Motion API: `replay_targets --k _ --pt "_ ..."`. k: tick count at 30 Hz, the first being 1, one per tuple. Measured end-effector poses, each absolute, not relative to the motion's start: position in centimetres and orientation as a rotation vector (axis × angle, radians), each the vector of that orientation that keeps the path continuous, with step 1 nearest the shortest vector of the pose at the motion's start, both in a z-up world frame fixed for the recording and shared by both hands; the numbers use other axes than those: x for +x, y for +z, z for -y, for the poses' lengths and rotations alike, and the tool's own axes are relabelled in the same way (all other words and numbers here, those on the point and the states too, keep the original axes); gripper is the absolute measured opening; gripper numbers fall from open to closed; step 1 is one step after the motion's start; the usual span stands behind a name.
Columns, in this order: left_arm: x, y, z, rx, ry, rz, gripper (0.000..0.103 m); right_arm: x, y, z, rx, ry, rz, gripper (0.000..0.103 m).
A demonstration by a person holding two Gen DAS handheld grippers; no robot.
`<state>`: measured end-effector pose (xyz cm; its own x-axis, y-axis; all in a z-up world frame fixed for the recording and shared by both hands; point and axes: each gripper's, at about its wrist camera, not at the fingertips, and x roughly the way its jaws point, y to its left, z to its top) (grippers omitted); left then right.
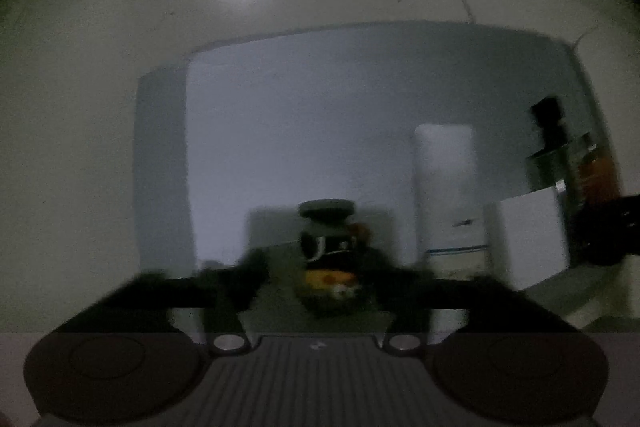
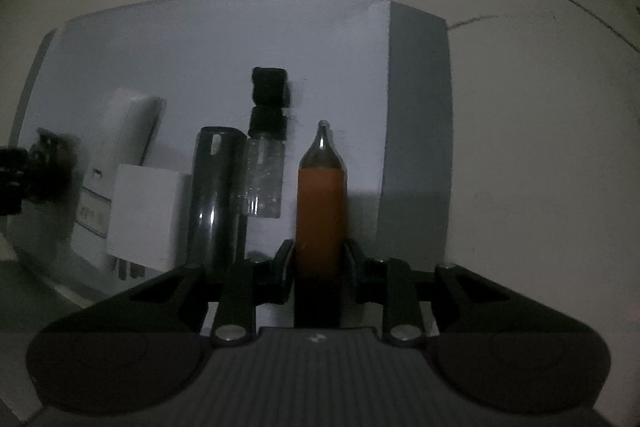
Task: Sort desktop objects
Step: 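Grasp the orange bottle with the right gripper while the left gripper grasps the figurine, then carry the orange bottle and figurine into the box and open both grippers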
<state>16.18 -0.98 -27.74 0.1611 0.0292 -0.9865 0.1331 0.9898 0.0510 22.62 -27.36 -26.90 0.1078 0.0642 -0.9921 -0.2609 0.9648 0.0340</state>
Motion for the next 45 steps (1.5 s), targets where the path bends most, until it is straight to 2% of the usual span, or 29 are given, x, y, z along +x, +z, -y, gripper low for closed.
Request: replay_targets --k 2,3,4,12,18,27,33,38,45 --pt "16.2 -28.1 1.3 0.156 -0.090 -1.407 0.051 22.7 -26.8 27.3 -0.170 0.250 -1.440 0.031" --pt "16.2 -28.1 1.1 0.146 -0.107 -1.418 0.040 22.8 -26.7 27.2 -0.170 0.252 -1.438 0.031" --pt "16.2 -28.1 1.1 0.141 -0.122 -1.421 0.034 22.8 -26.6 27.2 -0.169 0.249 -1.437 0.031" --pt "15.4 -25.9 1.7 0.140 -0.137 -1.341 0.033 22.5 -24.5 28.3 -0.083 0.197 -1.399 0.028" --pt "14.1 -21.0 1.7 0.074 -0.149 -1.294 0.033 21.4 -19.0 30.3 0.006 0.194 -1.354 0.028" --pt "10.0 -10.9 -0.7 0.016 -0.151 -1.252 0.033 17.7 -8.7 28.5 0.077 0.241 -1.276 0.028" --pt "5.3 -7.8 -0.7 0.073 -0.188 -1.244 0.033 12.3 -4.4 26.3 0.078 0.314 -1.253 0.028" --pt "1.2 -9.4 -1.6 0.068 -0.173 -1.273 0.033 7.4 -5.3 24.9 0.091 0.360 -1.296 0.028" --pt "-1.8 -13.7 -1.7 0.069 -0.170 -1.331 0.033 2.5 -11.3 24.7 0.064 0.340 -1.410 0.028"
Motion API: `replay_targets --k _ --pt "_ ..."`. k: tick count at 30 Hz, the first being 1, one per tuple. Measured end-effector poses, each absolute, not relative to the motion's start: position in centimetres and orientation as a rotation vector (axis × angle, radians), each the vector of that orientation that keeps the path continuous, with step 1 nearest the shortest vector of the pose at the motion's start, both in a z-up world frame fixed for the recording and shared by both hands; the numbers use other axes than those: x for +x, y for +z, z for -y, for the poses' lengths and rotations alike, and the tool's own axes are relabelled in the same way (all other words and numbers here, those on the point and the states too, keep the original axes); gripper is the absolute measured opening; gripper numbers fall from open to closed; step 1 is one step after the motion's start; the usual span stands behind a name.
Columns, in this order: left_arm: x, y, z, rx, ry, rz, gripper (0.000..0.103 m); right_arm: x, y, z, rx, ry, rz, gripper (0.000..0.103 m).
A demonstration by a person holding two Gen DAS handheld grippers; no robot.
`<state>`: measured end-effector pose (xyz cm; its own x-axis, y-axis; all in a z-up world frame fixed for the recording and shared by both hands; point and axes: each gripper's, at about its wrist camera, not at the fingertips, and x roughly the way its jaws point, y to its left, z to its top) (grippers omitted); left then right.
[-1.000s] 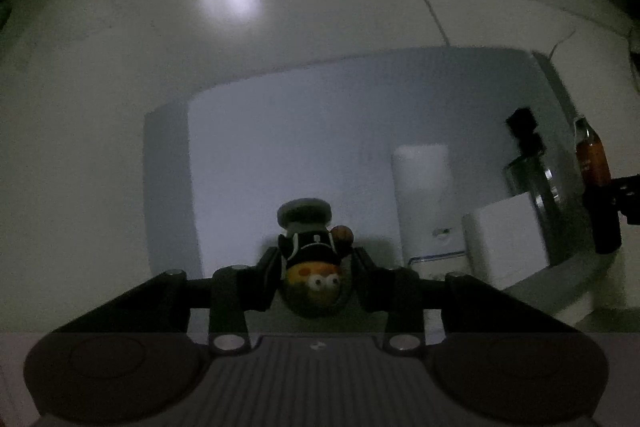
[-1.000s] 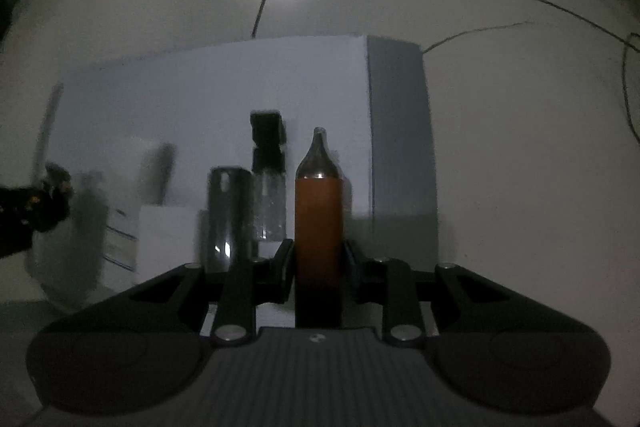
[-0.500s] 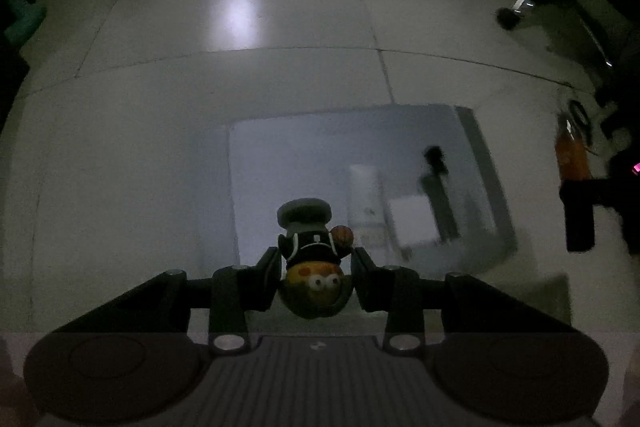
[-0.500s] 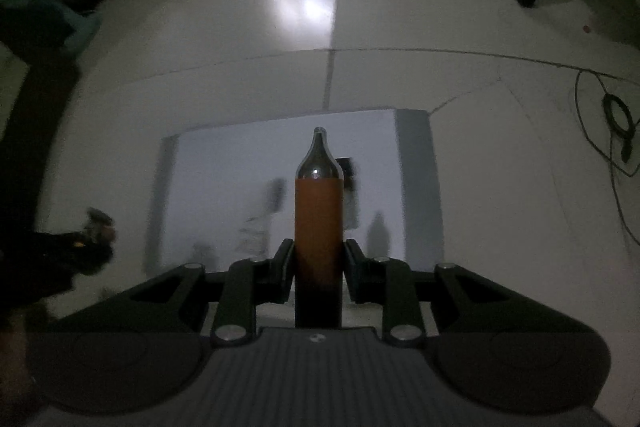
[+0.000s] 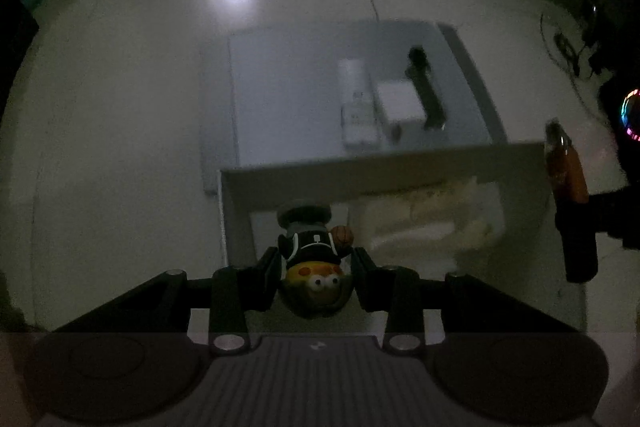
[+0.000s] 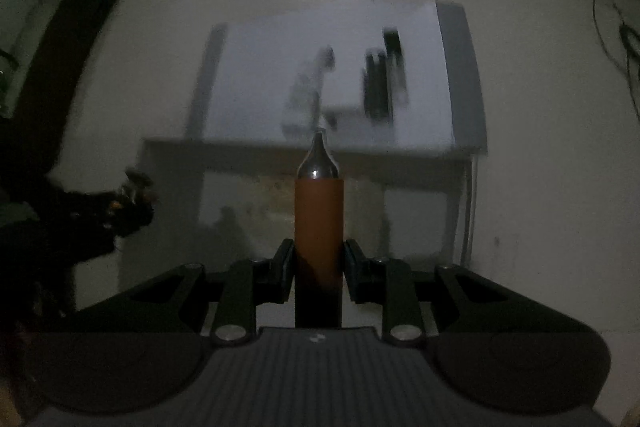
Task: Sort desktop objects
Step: 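Carry the orange bottle and figurine into the box and open both grippers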
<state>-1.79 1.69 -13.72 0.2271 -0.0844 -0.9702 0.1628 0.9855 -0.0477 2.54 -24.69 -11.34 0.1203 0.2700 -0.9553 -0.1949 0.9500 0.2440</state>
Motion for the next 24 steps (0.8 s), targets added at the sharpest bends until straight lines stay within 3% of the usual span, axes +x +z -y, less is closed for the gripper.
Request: replay_targets --k 12,18,19,20,24 --pt "-2.2 -21.8 0.3 0.163 -0.085 -1.343 0.033 2.1 -22.1 27.6 -0.066 0.197 -1.443 0.028" --pt "-1.2 -24.4 1.4 0.148 -0.086 -1.324 0.033 2.1 -23.2 25.6 -0.179 0.144 -1.347 0.027" --pt "-1.1 -24.7 1.5 0.144 -0.088 -1.314 0.033 2.0 -23.0 25.4 -0.179 0.142 -1.336 0.014" --pt "-1.2 -24.8 1.4 0.142 -0.089 -1.303 0.033 1.9 -22.5 25.2 -0.161 0.143 -1.324 0.011" --pt "-1.2 -25.9 1.1 0.120 -0.070 -1.301 0.033 1.3 -21.5 23.2 -0.128 0.163 -1.309 0.011"
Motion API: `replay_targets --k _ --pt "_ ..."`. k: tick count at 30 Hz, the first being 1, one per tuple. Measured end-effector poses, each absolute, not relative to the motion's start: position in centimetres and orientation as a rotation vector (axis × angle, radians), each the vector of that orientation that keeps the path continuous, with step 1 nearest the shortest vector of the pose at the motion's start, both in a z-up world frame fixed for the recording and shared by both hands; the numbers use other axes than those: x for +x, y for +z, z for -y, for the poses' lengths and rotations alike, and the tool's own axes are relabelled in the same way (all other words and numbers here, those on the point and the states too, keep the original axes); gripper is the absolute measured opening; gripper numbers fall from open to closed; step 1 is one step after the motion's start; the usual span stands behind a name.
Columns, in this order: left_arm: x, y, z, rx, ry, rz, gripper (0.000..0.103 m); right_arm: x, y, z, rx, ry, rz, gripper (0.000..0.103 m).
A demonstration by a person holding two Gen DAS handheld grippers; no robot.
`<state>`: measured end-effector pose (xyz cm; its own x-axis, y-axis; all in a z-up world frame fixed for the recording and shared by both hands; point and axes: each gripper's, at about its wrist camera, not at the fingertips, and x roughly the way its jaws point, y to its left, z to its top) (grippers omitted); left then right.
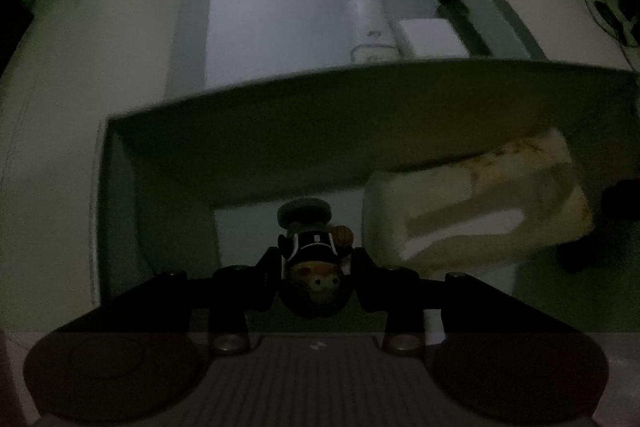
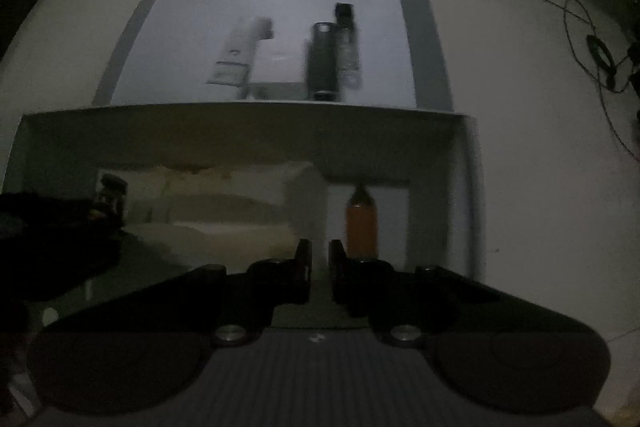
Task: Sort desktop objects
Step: 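Carry the orange bottle and figurine into the box and open both grippers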
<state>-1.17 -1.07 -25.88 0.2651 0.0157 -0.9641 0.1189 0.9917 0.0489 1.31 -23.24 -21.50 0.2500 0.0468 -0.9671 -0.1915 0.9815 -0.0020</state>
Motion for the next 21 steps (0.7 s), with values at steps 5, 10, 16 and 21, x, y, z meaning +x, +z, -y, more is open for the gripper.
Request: replay_targets --k 5,10,16,21 --pt "-1.5 -26.9 0.6 0.112 -0.070 -1.312 0.033 0.8 -22.9 22.9 -0.114 0.164 -1.313 0.011" --pt "-1.6 -27.8 0.6 0.105 -0.070 -1.304 0.033 0.2 -22.9 23.2 -0.113 0.175 -1.303 0.011" --pt "-1.2 -29.0 1.0 0.130 -0.095 -1.277 0.033 -0.5 -22.8 22.5 -0.116 0.188 -1.288 0.013" --pt "-1.5 -29.4 0.7 0.119 -0.092 -1.235 0.034 -0.9 -22.5 22.3 -0.126 0.205 -1.286 0.014"
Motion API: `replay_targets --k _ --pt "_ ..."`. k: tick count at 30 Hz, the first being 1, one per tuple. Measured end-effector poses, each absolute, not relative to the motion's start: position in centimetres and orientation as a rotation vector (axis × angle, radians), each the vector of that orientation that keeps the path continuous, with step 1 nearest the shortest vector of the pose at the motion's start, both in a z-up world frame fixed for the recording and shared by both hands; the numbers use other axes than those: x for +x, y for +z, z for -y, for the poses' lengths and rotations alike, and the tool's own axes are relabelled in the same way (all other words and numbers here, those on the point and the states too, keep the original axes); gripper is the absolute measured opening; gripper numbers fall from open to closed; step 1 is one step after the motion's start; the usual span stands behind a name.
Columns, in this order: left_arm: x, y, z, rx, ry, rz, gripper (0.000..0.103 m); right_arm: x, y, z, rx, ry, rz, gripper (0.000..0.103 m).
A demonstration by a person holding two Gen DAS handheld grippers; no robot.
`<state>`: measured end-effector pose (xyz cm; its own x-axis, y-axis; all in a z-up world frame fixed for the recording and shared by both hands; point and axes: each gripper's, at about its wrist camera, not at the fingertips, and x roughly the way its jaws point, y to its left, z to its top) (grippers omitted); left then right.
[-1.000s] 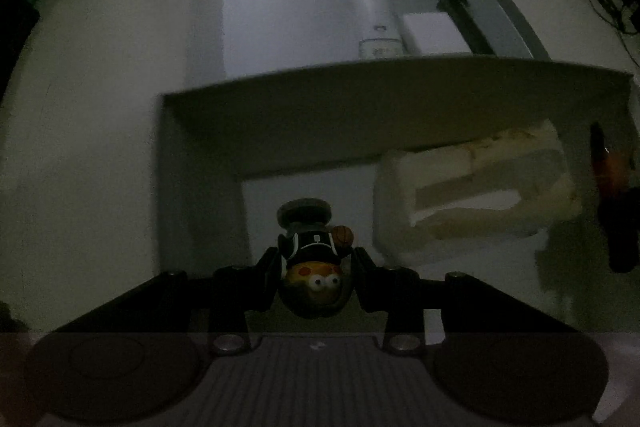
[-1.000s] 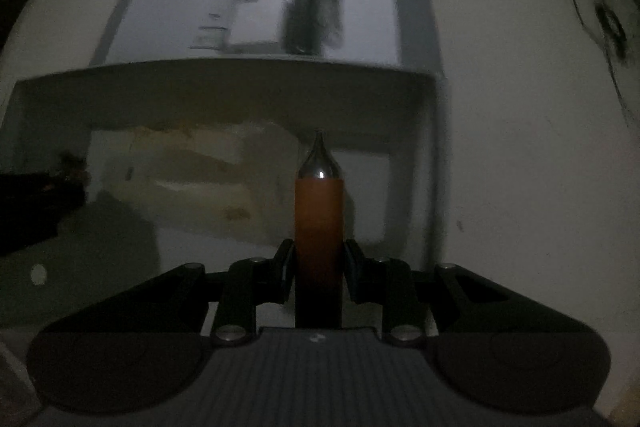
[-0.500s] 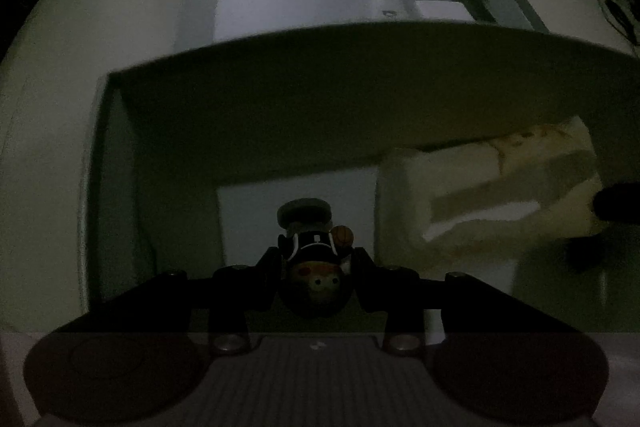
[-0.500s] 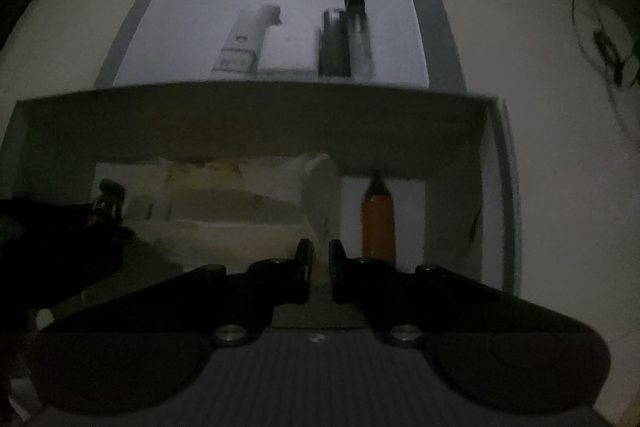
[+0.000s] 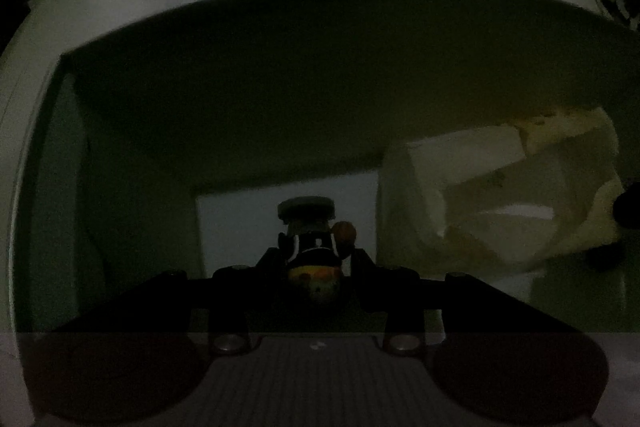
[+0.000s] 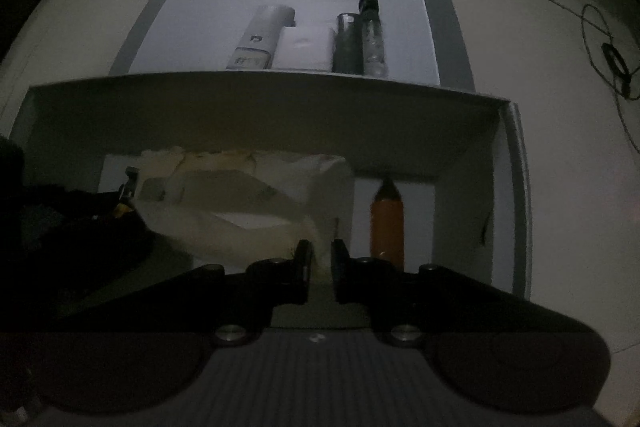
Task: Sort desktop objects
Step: 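Carry the orange bottle and figurine into the box and open both grippers, then move the left gripper to the white tube while the right approaches the black bottle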
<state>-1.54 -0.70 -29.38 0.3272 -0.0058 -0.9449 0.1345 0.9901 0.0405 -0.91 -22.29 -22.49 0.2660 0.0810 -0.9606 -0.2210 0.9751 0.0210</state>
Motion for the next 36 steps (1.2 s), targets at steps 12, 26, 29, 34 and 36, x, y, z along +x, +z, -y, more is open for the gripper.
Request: replay_targets --k 12,26,29,34,36 --pt "-3.7 -21.9 1.5 0.109 -0.189 -1.253 0.084 -0.9 -18.5 24.8 -0.059 0.225 -1.312 0.023" --pt "4.5 -7.1 1.6 0.013 0.005 -1.141 0.103 6.8 -8.0 27.0 0.160 0.236 -1.266 0.071" --pt "8.7 -8.9 2.2 -0.057 0.024 -1.187 0.103 10.1 -9.3 27.0 0.228 0.287 -1.293 0.085" --pt "13.5 -15.2 3.5 -0.103 -0.082 -1.303 0.101 13.9 -14.4 25.9 0.176 0.314 -1.340 0.084" --pt "14.3 -17.5 4.3 -0.035 -0.106 -1.301 0.095 15.0 -16.5 25.3 0.134 0.325 -1.352 0.083"
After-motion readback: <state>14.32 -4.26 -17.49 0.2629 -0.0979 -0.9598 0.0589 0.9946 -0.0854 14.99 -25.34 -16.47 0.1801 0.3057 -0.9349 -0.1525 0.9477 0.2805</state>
